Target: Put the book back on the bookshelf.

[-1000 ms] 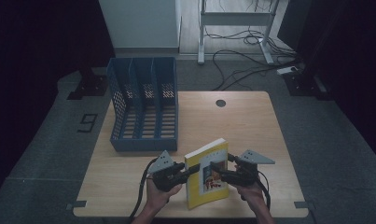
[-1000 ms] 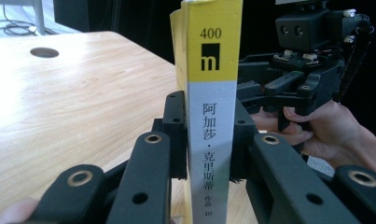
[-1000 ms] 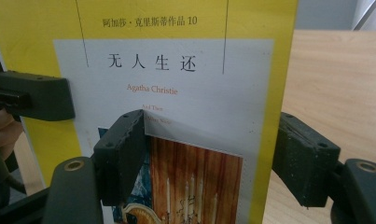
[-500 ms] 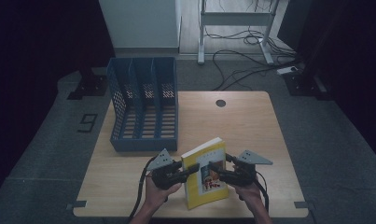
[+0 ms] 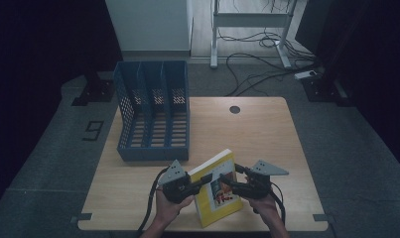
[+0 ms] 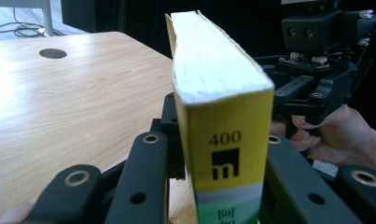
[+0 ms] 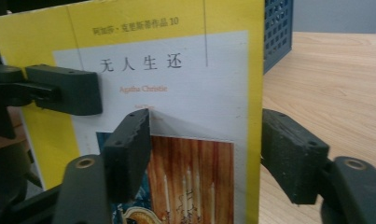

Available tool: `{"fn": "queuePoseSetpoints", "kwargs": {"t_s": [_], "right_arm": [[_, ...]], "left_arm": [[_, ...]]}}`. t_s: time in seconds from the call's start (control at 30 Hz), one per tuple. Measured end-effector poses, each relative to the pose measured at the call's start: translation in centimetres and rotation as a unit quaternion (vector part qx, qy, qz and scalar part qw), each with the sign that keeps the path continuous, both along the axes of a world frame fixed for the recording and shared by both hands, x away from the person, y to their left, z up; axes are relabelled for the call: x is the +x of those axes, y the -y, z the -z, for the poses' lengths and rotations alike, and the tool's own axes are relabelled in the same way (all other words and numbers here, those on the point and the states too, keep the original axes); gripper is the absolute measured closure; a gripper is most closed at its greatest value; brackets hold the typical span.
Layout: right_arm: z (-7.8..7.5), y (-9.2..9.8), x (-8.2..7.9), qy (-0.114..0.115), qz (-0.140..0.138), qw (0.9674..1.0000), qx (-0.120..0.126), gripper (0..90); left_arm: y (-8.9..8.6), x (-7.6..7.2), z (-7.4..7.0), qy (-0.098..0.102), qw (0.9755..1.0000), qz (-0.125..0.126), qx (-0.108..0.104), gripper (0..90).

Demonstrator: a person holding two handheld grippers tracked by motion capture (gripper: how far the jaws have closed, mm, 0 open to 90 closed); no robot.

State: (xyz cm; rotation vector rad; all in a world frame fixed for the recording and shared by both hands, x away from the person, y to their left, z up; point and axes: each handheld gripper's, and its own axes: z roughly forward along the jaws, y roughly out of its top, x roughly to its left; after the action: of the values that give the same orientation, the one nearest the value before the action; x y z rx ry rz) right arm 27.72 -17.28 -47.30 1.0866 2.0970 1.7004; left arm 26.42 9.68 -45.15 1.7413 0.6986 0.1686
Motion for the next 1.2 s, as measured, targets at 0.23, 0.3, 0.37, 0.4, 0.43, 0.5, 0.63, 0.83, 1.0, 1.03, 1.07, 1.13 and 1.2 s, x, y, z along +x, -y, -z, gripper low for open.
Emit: {"fn": "queuePoseSetpoints", "kwargs": {"t_s": [0.23, 0.3, 0.37, 0.4, 0.43, 0.5, 0.63, 0.83, 1.0, 1.03, 1.07, 1.13, 1.2], "right_arm": [[0.3, 0.2, 0.3, -0.009, 0.009, 0.9999, -0.004, 28.8], [0.3, 0.1, 0.3, -0.009, 0.008, 0.9999, -0.005, 28.7], [0.3, -0.1, 0.2, -0.006, 0.003, 1.0000, -0.006, 28.7], [0.3, -0.1, 0.2, -0.005, 0.001, 1.0000, -0.006, 28.9], [0.3, -0.2, 0.2, -0.004, -0.001, 1.0000, -0.005, 29.3], [0.3, -0.4, 0.0, -0.001, -0.009, 1.0000, -0.002, 29.3], [0.0, -0.5, -0.3, 0.012, -0.007, 0.9999, -0.002, 30.1], [-0.7, -0.8, -0.9, 0.044, -0.001, 0.9990, -0.006, 31.4], [-0.7, -0.8, -1.0, 0.050, 0.002, 0.9987, -0.006, 31.5], [-0.7, -0.8, -1.0, 0.050, 0.002, 0.9987, -0.005, 31.4], [-0.7, -0.8, -1.0, 0.049, 0.001, 0.9988, -0.004, 31.5], [-0.6, -0.8, -0.9, 0.044, 0.000, 0.9990, -0.001, 32.2], [-0.5, -0.8, -0.8, 0.040, -0.001, 0.9992, 0.004, 32.3]], "left_arm": [[-0.1, 0.1, 0.1, -0.004, 1.0000, -0.002, -0.003, 74.0], [-0.1, 0.1, 0.1, -0.005, 1.0000, -0.002, -0.004, 74.1], [-0.1, 0.1, 0.1, -0.004, 1.0000, -0.001, -0.005, 74.3], [-0.1, 0.1, 0.1, -0.004, 1.0000, -0.001, -0.006, 74.3], [-0.1, 0.0, 0.1, -0.002, 1.0000, 0.000, -0.007, 74.5], [0.0, -0.1, 0.0, 0.005, 1.0000, 0.001, -0.007, 74.8], [0.0, -0.5, -0.5, 0.029, 0.9996, 0.001, -0.002, 75.4], [0.0, -1.1, -1.1, 0.062, 0.9980, -0.002, 0.007, 75.4], [0.0, -1.0, -1.1, 0.061, 0.9981, 0.003, 0.007, 75.2], [0.0, -0.9, -1.1, 0.057, 0.9984, 0.004, 0.006, 74.8], [0.0, -0.9, -1.2, 0.053, 0.9986, 0.006, 0.006, 74.0], [-0.2, -0.8, -1.2, 0.047, 0.9988, 0.006, 0.006, 72.6], [-0.3, -0.7, -1.2, 0.043, 0.9990, 0.007, 0.004, 72.2]]}}
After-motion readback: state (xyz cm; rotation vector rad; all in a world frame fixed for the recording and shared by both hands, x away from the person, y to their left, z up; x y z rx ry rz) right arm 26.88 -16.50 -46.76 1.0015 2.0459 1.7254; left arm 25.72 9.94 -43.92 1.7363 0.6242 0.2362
